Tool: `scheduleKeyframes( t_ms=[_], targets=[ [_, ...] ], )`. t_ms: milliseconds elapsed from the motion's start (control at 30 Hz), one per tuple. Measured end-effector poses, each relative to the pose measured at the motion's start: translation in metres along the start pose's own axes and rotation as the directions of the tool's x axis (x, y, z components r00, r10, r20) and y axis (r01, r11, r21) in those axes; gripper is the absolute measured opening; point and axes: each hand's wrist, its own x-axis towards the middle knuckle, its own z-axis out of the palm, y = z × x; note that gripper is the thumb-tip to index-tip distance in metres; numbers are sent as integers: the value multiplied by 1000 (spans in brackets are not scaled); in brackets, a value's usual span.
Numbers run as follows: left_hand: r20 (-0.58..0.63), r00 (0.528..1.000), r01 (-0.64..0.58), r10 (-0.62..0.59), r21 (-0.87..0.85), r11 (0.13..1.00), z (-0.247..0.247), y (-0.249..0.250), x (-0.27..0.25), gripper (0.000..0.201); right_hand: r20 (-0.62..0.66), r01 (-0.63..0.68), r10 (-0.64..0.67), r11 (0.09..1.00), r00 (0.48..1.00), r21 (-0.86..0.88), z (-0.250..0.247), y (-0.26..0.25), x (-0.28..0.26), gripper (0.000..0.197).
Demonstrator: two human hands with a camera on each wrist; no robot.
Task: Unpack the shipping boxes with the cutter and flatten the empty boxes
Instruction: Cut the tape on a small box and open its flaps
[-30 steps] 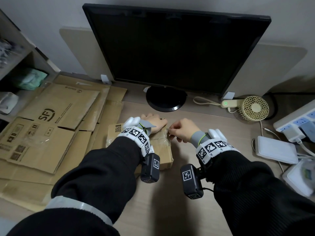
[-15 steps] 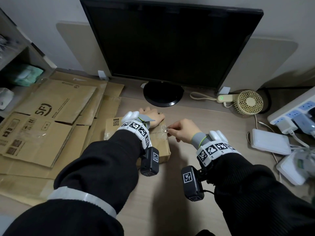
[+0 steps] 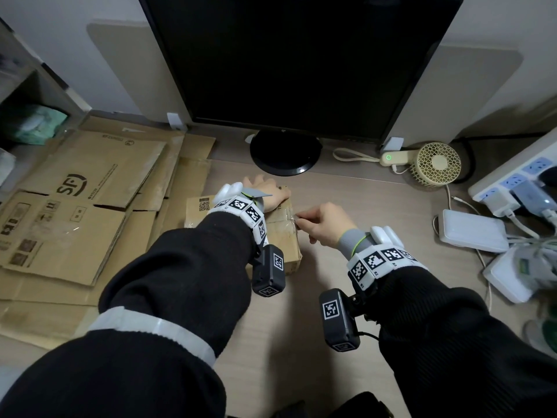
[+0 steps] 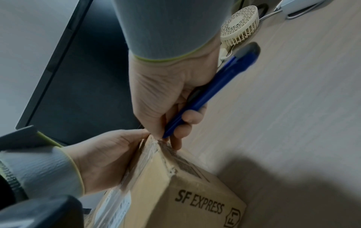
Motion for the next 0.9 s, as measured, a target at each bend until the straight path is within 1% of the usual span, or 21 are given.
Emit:
scheduleKeyframes(
  t_ms=[133, 267, 400, 500, 533, 600, 667, 800, 900],
  targets=[
    [-4, 1000, -8, 7, -15, 1000, 2, -1, 1, 54, -16, -13, 14, 999, 1000, 51, 3, 2, -3, 23],
    [5, 1000, -19, 19, -12, 1000, 2, -3, 5, 57, -4, -14, 14, 999, 1000, 38, 3, -3, -2, 21],
    [11, 1000, -22, 21, 29, 999, 4, -4, 6, 65, -66, -33, 34, 999, 997, 18, 5, -10, 5, 6],
    [7, 1000, -14, 14, 33, 999, 4, -4, 8, 64, -72, -24, 26, 999, 997, 36, 6, -10, 6, 13],
    [9, 1000, -10, 10, 25, 1000, 4, -4, 8, 63, -67, -22, 26, 998, 997, 62, 6, -9, 4, 12],
    [5, 1000, -5, 5, 13, 1000, 4, -4, 8, 60, -63, -24, 34, 990, 997, 142, 5, -8, 1, 5],
    [1, 1000, -3, 3, 14, 1000, 4, -3, 8, 58, -63, -29, 44, 975, 997, 220, 6, -5, -2, 6],
    [-16, 1000, 2, -2, 9, 1000, 6, -3, 8, 58, -44, -15, 27, 970, 999, 241, 4, -5, -7, 8],
    [-18, 1000, -1, 1, 28, 1000, 5, -2, 7, 60, -25, -31, 38, 970, 999, 241, 3, -2, -6, 11]
  ],
)
